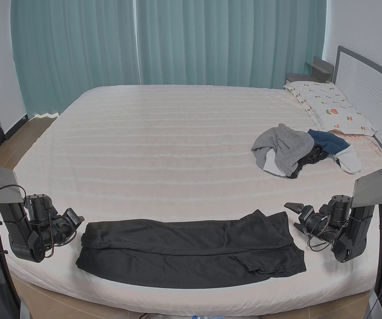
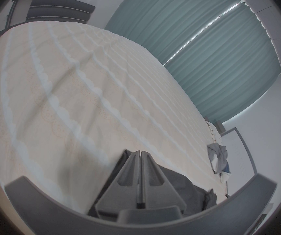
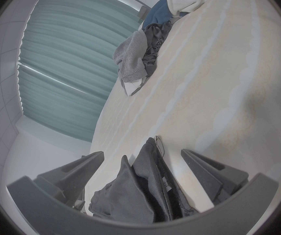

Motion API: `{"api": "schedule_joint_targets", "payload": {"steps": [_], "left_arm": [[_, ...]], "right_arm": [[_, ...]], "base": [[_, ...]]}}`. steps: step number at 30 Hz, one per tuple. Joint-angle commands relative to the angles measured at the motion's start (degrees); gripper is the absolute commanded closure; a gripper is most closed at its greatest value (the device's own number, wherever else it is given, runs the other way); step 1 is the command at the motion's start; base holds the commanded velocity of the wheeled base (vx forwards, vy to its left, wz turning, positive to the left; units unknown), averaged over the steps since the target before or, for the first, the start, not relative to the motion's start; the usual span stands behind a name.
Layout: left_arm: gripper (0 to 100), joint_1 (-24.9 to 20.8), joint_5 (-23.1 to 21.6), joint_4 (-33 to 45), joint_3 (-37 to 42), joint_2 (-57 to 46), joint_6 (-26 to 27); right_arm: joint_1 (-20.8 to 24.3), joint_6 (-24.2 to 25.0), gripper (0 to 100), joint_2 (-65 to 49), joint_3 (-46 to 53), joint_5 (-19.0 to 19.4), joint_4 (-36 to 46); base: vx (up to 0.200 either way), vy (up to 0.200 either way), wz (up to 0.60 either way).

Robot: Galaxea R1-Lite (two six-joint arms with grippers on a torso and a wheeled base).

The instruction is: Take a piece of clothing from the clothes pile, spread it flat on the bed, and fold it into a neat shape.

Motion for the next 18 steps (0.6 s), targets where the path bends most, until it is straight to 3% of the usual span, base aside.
{"api": "schedule_joint_targets", "payload": {"steps": [1,3,8,16,18], "left_arm": [[100,-1.8,-3.5,-0.1,4.8,-6.3,0.1],[100,-3.3,-3.4,-0.2,5.3,-7.0,-0.8],[100,-10.2,-0.3,-1.6,3.4,-5.8,-11.9],[100,-15.3,5.1,-3.2,4.3,-0.7,-11.2],[100,-15.4,5.2,-2.8,5.7,-0.4,-7.9]], "right_arm": [[0.0,1.2,0,-1.2,1.2,0.0,-0.9],[0.2,1.0,0,-0.9,1.3,-0.2,-0.9],[0.4,0.9,0,-0.8,1.3,-0.3,-0.9],[0.6,0.7,0,-0.7,1.4,-0.3,-0.9],[0.6,0.6,0,-0.6,1.4,-0.3,-0.9]], "base": [[0.0,0.0,0.0],[0.0,0.0,0.0],[0.0,0.0,0.0],[0.0,0.0,0.0],[0.0,0.0,0.0]]}}
